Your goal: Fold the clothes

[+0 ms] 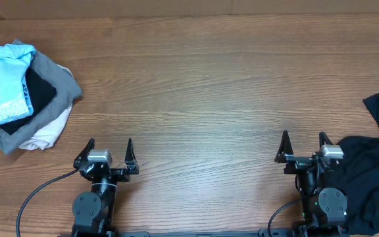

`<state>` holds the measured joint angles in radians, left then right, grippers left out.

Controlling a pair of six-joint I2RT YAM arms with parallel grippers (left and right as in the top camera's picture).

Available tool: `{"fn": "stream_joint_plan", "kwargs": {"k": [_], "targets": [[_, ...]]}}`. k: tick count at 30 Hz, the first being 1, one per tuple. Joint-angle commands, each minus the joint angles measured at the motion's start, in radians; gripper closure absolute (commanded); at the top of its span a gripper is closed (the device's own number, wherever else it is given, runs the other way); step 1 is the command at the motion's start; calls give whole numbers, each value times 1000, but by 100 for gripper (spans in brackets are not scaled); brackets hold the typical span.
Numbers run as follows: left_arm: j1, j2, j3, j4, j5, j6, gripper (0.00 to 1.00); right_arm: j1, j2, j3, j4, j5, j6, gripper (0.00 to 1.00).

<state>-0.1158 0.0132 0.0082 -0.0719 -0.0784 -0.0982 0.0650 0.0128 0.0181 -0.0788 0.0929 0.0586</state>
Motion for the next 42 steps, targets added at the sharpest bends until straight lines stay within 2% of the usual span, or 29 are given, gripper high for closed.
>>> {"fn": "stream_joint_plan", "kwargs": {"k": [1,31,37,39,42], "targets": [[5,-8,-3,2,9,8,0,-6,-10,-10,5,-2,-3,0],[5,-5,-3,0,18,8,0,-6,-10,-9,2,-9,31,0],[4,13,41,-81,55,8,0,-6,6,52,-113,16,31,0],[4,60,120,-168,53,8,0,-6,39,115,-188,23,31,0],[4,129,188,-179,48,8,0,-7,87,183,-236,45,71,0]]}}
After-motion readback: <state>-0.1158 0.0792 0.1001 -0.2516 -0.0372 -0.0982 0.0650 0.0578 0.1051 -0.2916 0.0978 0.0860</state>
